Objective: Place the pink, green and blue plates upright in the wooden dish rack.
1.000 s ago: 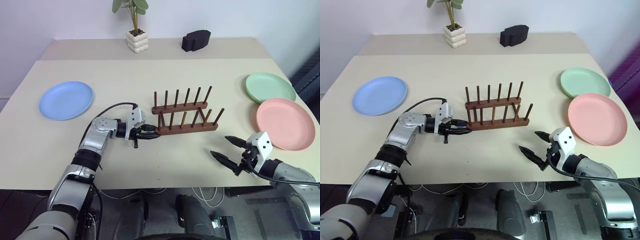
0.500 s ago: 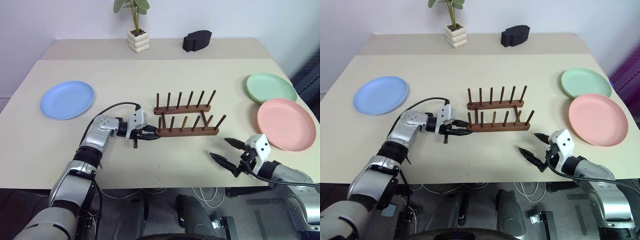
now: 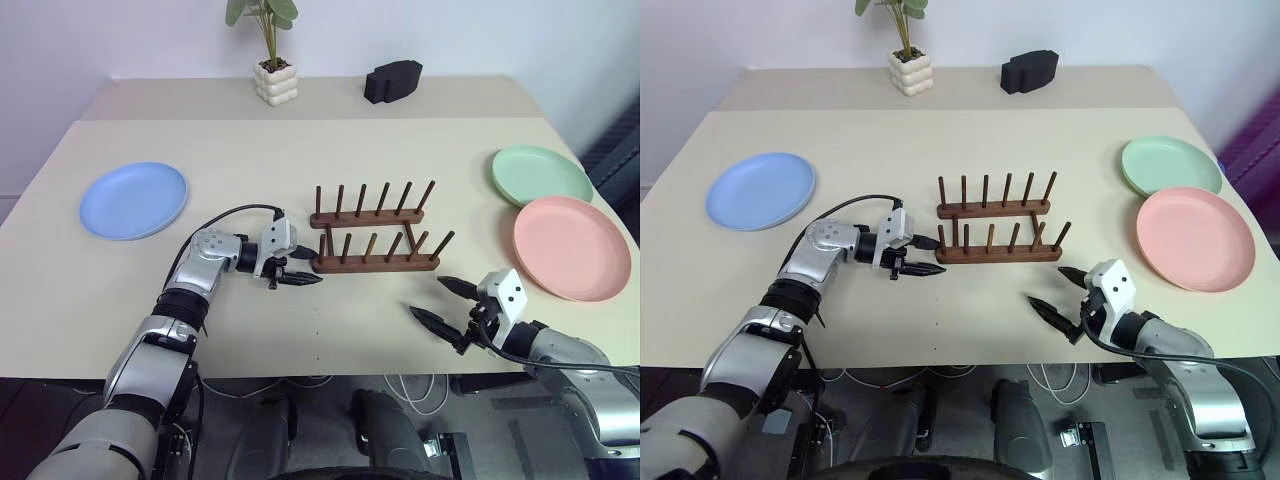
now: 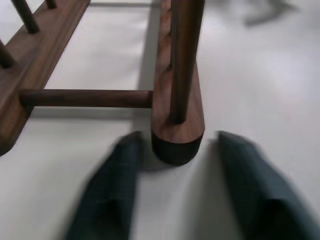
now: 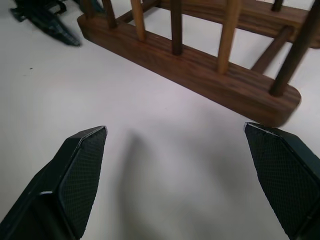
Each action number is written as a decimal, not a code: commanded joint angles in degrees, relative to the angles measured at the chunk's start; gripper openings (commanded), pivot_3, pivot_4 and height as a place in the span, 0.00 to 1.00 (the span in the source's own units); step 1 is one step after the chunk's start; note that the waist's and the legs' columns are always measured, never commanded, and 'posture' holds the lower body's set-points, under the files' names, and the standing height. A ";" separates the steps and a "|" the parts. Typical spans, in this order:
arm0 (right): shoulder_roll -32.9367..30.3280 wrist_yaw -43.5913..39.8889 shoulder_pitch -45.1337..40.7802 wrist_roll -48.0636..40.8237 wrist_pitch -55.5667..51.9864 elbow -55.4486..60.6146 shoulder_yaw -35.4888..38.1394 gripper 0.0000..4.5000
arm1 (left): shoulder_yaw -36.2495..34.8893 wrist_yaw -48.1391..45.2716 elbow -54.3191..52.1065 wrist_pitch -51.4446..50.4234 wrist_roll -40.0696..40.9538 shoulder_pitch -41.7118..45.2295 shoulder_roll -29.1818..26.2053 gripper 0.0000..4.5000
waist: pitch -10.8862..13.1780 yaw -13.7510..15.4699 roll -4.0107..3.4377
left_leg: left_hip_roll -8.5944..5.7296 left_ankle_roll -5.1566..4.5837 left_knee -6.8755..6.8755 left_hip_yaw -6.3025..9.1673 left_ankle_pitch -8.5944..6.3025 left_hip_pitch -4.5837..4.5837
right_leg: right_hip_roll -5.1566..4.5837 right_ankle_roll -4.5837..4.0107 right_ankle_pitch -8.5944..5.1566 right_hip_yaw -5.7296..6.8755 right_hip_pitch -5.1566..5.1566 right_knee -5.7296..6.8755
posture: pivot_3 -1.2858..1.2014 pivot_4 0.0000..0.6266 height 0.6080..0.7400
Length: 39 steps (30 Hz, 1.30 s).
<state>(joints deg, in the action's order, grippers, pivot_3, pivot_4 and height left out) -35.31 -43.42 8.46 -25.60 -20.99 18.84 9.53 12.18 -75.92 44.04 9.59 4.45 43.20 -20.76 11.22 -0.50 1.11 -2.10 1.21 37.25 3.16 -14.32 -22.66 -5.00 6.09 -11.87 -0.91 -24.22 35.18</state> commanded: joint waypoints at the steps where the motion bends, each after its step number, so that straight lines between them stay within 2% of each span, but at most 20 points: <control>1: -0.46 1.01 -0.92 -1.15 -1.67 3.84 0.78 1.00 | -1.63 1.05 -1.29 -0.81 0.64 0.76 -0.97 0.99 | 0.00 -0.01 0.00 | 0.00 0.00 0.00 0.00 0.00 0.01 | 0.00 0.00 0.00 0.00 0.00 0.01 | 0.52 0.24 0.93; 7: -1.63 2.21 -1.73 -1.92 -5.25 6.16 2.39 1.00 | -4.10 3.94 -6.76 -6.84 1.57 -2.43 -4.93 0.99 | 0.00 -0.27 0.00 | 0.02 0.00 -0.03 0.07 0.00 0.03 | 0.01 0.01 0.00 -0.01 -0.02 0.03 | 0.52 0.24 0.93; 8: -1.82 2.23 -1.84 -2.18 -5.73 6.39 2.64 0.94 | -4.51 4.38 -7.88 -7.69 1.74 -3.17 -5.57 0.94 | 0.00 -0.21 -0.01 | 0.03 0.00 -0.04 0.08 0.00 0.04 | 0.01 0.01 0.00 0.00 -0.02 0.04 | 0.52 0.24 0.93; 11: -2.83 2.29 -1.91 -2.65 -7.35 7.14 3.06 0.71 | -5.93 4.75 -12.94 -10.13 3.15 -6.90 -7.89 0.70 | 0.00 -0.13 -0.01 | 0.05 0.00 -0.04 0.08 0.00 0.05 | 0.00 0.01 0.00 -0.01 -0.02 0.05 | 0.52 0.24 0.93; 17: -4.43 1.30 -2.70 -2.25 -8.12 6.13 2.78 0.06 | -4.92 4.02 -28.55 -16.61 6.63 -14.90 -9.79 0.03 | -0.01 0.05 -0.02 | 0.11 0.00 -0.03 0.09 0.00 0.03 | -0.04 -0.01 -0.01 -0.02 -0.01 0.03 | 0.52 0.24 0.93; 18: -4.71 1.20 -2.63 -1.61 -7.69 5.55 2.55 0.01 | -4.45 4.28 -31.31 -18.06 7.10 -15.94 -9.61 0.00 | -0.01 0.09 -0.01 | 0.11 0.00 -0.03 0.10 0.00 0.03 | -0.04 -0.02 -0.01 -0.02 0.00 0.02 | 0.52 0.24 0.93; 22: -5.28 0.62 -2.05 2.08 -4.77 2.69 1.02 0.01 | -0.74 6.85 -38.98 -21.03 5.51 -18.78 -8.22 0.00 | -0.01 0.26 -0.01 | 0.10 0.00 -0.01 0.09 0.00 0.03 | -0.05 -0.07 -0.04 -0.02 0.02 0.00 | 0.52 0.24 0.93; 26: -4.93 0.89 -2.23 5.29 -2.23 -0.19 -0.35 0.01 | 1.56 10.76 -41.14 -22.24 3.49 -19.34 -6.75 0.00 | -0.01 0.04 -0.01 | 0.04 0.00 -0.02 0.06 0.00 0.04 | -0.03 -0.12 -0.07 -0.03 0.02 0.01 | 0.52 0.24 0.93; 39: -0.72 6.44 -11.72 18.78 10.69 -17.33 -7.60 0.01 | 2.01 25.36 -33.22 -17.01 -2.65 -17.38 -0.47 0.00 | -0.06 -0.14 0.04 | 0.04 0.00 0.01 0.05 0.00 0.39 | -0.01 -0.18 -0.10 -0.01 0.42 -0.02 | 0.52 0.24 0.93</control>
<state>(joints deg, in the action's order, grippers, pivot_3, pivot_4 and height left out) -36.45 -38.43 -2.85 -8.56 -10.85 3.60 2.16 14.84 -52.69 10.18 -8.46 2.83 25.11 -21.49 11.16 -0.65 1.15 -2.07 1.22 37.27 3.22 -14.32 -22.24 -5.01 5.91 -11.97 -0.92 -23.75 35.16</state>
